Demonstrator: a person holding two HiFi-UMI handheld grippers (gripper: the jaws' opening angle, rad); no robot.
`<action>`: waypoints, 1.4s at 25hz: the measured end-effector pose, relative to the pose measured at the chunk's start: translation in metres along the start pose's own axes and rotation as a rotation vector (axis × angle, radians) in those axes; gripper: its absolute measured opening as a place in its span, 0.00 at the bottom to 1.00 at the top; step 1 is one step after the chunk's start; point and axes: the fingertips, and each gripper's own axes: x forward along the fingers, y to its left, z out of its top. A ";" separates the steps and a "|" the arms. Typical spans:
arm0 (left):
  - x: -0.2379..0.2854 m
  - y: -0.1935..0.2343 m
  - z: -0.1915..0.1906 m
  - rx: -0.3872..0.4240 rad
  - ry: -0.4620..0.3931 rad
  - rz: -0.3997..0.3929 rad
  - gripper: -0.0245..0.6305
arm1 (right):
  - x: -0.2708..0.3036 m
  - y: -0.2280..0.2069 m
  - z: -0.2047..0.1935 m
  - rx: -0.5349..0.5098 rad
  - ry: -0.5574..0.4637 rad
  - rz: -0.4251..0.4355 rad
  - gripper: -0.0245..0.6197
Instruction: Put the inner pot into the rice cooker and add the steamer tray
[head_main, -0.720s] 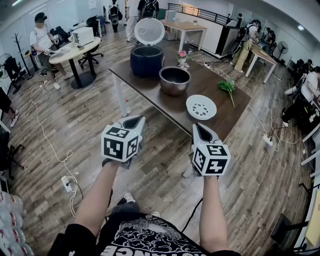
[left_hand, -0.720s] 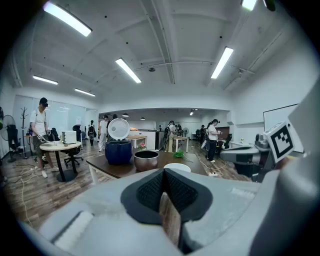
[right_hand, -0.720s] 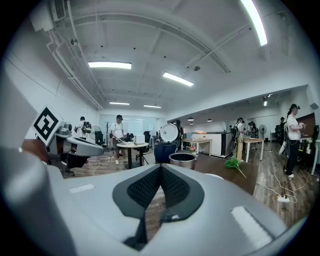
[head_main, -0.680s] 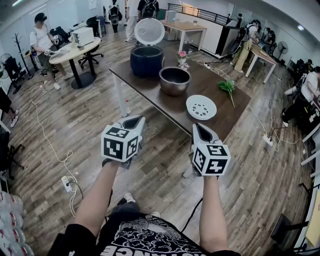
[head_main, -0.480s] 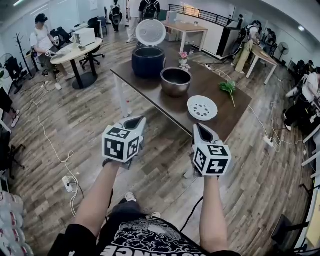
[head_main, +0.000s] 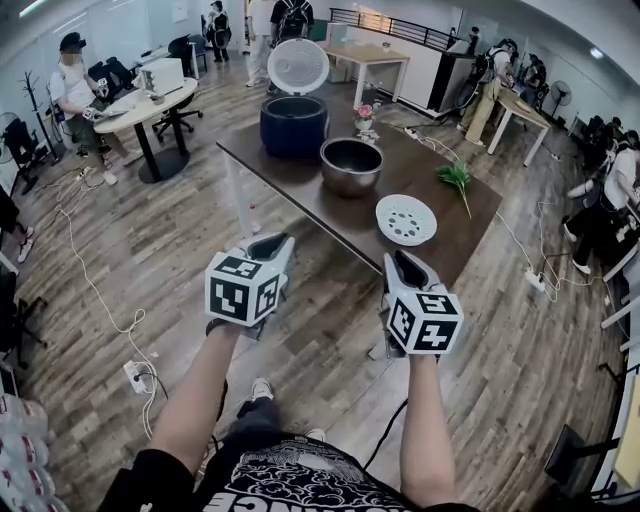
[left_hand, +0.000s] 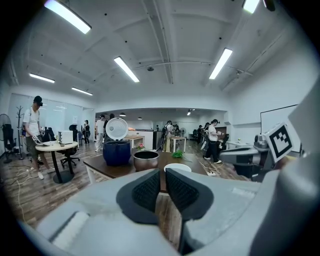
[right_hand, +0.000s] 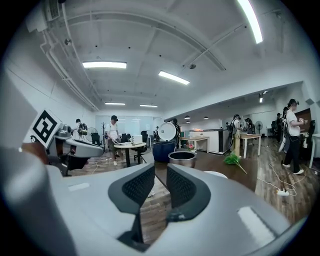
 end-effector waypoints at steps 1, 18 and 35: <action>0.003 0.004 0.000 -0.001 0.002 -0.003 0.07 | 0.004 0.001 0.000 0.004 0.003 -0.001 0.17; 0.054 0.098 0.012 -0.015 0.045 -0.044 0.32 | 0.099 0.016 0.011 0.059 0.037 -0.032 0.39; 0.110 0.185 0.037 -0.067 0.027 -0.144 0.51 | 0.176 0.032 0.032 0.095 0.061 -0.110 0.63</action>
